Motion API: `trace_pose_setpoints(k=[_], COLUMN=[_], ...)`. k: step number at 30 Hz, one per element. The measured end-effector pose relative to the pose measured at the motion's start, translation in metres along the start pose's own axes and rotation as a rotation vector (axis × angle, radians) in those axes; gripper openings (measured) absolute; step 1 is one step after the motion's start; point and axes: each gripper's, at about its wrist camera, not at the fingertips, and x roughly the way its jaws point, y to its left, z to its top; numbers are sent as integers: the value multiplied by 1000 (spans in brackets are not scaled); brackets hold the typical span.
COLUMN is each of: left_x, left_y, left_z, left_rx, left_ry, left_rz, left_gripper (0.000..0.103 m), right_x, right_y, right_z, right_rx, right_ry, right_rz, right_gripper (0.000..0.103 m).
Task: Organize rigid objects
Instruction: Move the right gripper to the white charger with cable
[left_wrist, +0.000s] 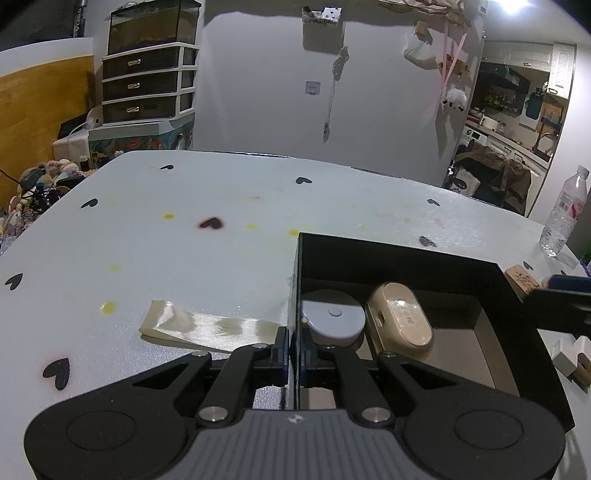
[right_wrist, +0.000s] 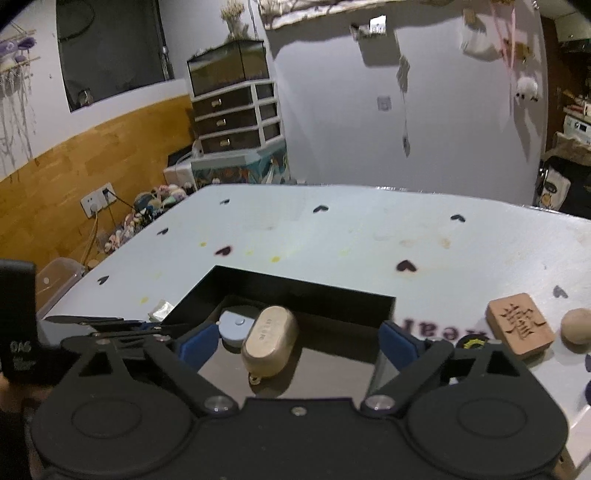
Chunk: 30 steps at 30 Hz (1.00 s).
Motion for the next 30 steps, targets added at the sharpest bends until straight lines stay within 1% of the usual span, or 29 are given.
trace_pose_setpoints(k=[3,7,10,20,24,27,30], left_x=[0,1,1,0,-1,-1,-1], left_y=[0,0,0,0,-1,-1,-2], left_z=[0,0,0,1,2,0,-1], left_rx=[-2,-3,-2,-3,-4,-3,-4], left_ry=[1,0,0,-3,-7,-12,-16], left_rz=[2,3,3,6,11,15,20], left_gripper=[5,5,5,5,5,5,5], right_x=[-9,-21,-29,-49,-55,-58,-60], right_y=[-7,-23,-38,-95,-114,-126,-139], right_z=[-7,-19,-29,-68,-83,-92,-100], right_rx=[6,35,68,191,221,236,290], right_ry=[-34,-56,-64,-47,-44,-37,-31], right_rz=[-3,-37,-107,-337,-410,-492,-524], right_gripper=[98,98,98,99,99,98,98])
